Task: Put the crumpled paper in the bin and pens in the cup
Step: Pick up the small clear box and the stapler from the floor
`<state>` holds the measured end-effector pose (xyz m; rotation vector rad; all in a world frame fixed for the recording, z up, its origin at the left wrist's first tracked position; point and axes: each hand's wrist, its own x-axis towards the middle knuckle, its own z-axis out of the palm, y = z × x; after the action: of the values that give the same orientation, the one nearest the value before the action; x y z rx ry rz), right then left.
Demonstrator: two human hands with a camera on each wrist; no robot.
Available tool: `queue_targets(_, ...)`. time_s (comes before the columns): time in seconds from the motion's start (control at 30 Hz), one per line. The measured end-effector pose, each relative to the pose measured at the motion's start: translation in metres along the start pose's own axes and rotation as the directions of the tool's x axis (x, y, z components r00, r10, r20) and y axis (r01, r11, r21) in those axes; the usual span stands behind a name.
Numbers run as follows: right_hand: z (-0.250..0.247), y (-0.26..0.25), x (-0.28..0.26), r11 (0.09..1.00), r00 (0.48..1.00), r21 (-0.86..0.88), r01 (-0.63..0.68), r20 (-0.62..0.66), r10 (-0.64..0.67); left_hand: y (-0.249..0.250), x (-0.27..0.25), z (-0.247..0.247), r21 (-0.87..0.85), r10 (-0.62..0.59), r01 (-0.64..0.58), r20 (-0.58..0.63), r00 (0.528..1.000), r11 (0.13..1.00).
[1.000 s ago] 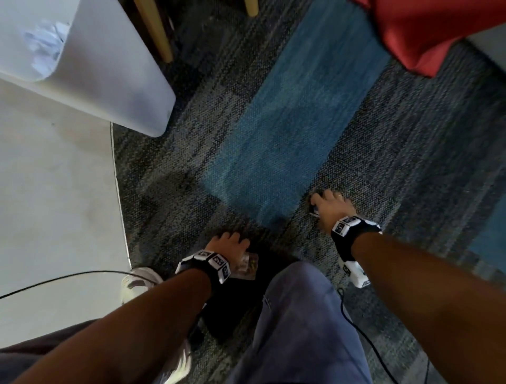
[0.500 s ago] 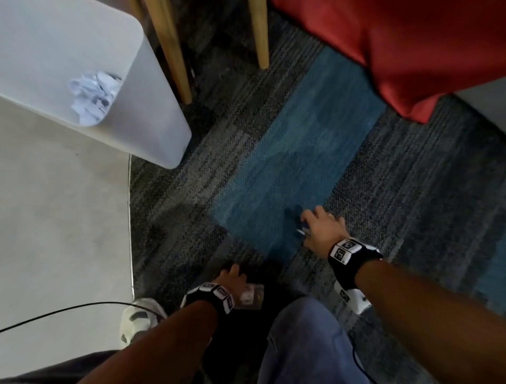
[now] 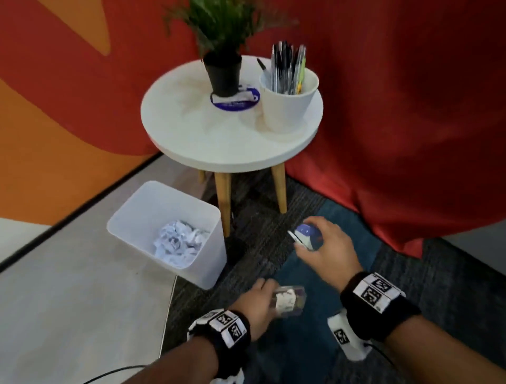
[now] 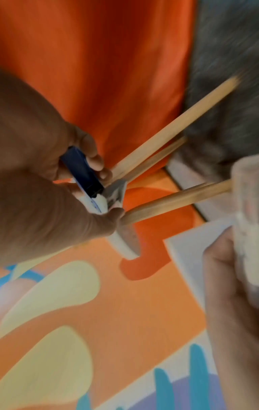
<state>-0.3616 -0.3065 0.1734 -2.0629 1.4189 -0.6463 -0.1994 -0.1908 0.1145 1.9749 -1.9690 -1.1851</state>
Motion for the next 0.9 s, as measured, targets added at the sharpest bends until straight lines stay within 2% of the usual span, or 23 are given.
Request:
queue_targets(0.13,-0.034,-0.052,0.061,0.989,0.974,0.063,0.134,-0.192,-0.12,0.025,-0.002,-0.082,-0.168,0.079,-0.125,-0.258,0.963,0.978)
queue_targets(0.23,-0.047,-0.081,0.101,0.988,0.949,0.059,0.143,-0.292,-0.119,0.035,-0.01,-0.138,-0.242,0.069,-0.198,-0.455,0.888,0.95)
queue_targets(0.33,-0.044,-0.102,0.13,0.997,0.958,0.024,0.075,-0.278,-0.065,0.029,-0.011,-0.184,-0.317,-0.01,-0.226,-0.599,0.8,0.921)
queue_targets(0.4,-0.034,-0.112,0.142,0.998,0.973,-0.037,0.043,-0.224,-0.05,0.024,-0.007,-0.209,-0.38,-0.083,-0.217,-0.636,0.767,0.899)
queue_targets(0.5,-0.019,-0.123,0.15,0.974,0.991,-0.227,0.001,-0.13,-0.031,0.021,0.005,-0.236,-0.407,-0.148,-0.189,-0.664,0.733,0.893)
queue_targets(0.6,-0.01,-0.132,0.154,0.945,0.994,-0.323,-0.05,-0.111,0.014,0.019,0.019,-0.251,-0.428,-0.216,-0.133,-0.672,0.709,0.894)
queue_targets(0.73,-0.004,-0.139,0.165,0.966,0.996,-0.258,-0.026,-0.091,0.003,0.017,0.034,-0.263,-0.428,-0.294,-0.02,-0.653,0.698,0.904)
queue_targets(0.9,0.005,-0.145,0.167,0.99,0.988,-0.133,0.042,-0.144,-0.061,0.019,0.038,-0.276,-0.368,-0.296,0.053,-0.646,0.703,0.928)
